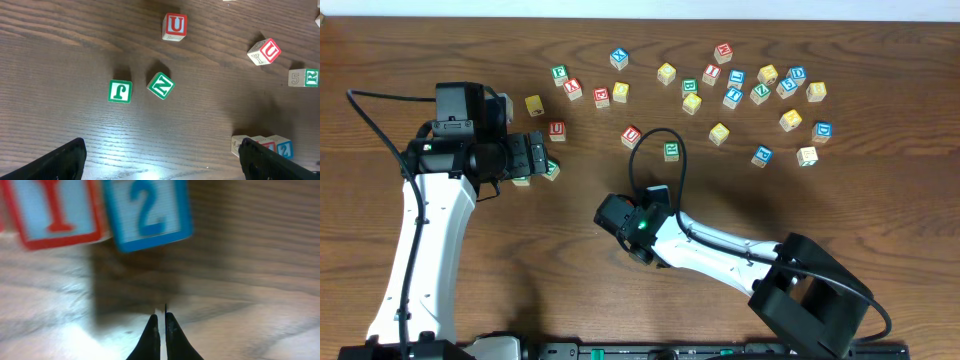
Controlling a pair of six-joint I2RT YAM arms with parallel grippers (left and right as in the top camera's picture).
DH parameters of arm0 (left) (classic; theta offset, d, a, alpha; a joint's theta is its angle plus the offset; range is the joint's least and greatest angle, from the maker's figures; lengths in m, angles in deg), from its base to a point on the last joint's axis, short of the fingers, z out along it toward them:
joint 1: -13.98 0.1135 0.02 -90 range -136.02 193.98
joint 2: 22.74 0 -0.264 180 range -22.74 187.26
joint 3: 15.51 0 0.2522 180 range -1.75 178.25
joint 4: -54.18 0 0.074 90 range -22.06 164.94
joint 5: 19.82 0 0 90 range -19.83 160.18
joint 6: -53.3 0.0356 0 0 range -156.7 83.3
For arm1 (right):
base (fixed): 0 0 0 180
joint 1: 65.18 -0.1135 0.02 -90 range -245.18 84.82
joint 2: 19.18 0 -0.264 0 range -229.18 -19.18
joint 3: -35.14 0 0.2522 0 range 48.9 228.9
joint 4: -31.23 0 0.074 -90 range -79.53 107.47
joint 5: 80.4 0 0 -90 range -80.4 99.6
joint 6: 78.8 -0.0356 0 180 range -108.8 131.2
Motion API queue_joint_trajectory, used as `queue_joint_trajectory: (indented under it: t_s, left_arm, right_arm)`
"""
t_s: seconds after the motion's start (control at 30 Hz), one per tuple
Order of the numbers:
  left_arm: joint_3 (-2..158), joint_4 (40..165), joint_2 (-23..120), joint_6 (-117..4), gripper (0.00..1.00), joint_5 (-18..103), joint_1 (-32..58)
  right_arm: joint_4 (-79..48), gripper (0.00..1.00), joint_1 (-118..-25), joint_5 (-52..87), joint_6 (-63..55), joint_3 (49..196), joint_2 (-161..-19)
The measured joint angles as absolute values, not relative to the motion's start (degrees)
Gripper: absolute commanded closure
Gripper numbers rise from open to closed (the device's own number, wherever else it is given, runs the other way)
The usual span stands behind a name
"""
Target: Spell out AI2
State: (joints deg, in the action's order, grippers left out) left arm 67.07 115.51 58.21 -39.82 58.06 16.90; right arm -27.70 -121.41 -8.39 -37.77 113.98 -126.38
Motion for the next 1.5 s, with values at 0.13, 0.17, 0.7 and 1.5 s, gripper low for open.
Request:
queue_joint_trajectory:
  t_s: [0.13,0.17,0.7,1.5]
  left_arm:
    - [67.07,115.53,58.23,-39.82,0.04,58.06,16.9]
    - [67.07,115.51,58.21,-39.82,0.04,58.06,16.9]
    - [67.07,115.51,58.21,-39.82,0.04,58.06,16.9]
    - [67.07,115.51,58.23,-39.82,0.04,58.06,16.9]
  right_arm:
    - [-28.18,0.99,-121.41,-12.39,-40.02,113.98,-126.38]
    - [-28.18,0.99,-121.39,-13.23,-40.41,113.98,-126.38]
    - [-24.51,0.99,-114.4,-18.03,-41.16,113.98,-126.38]
    - [-17.89,0.99,-112.01,-5.31,-31.74,113.98,-126.38]
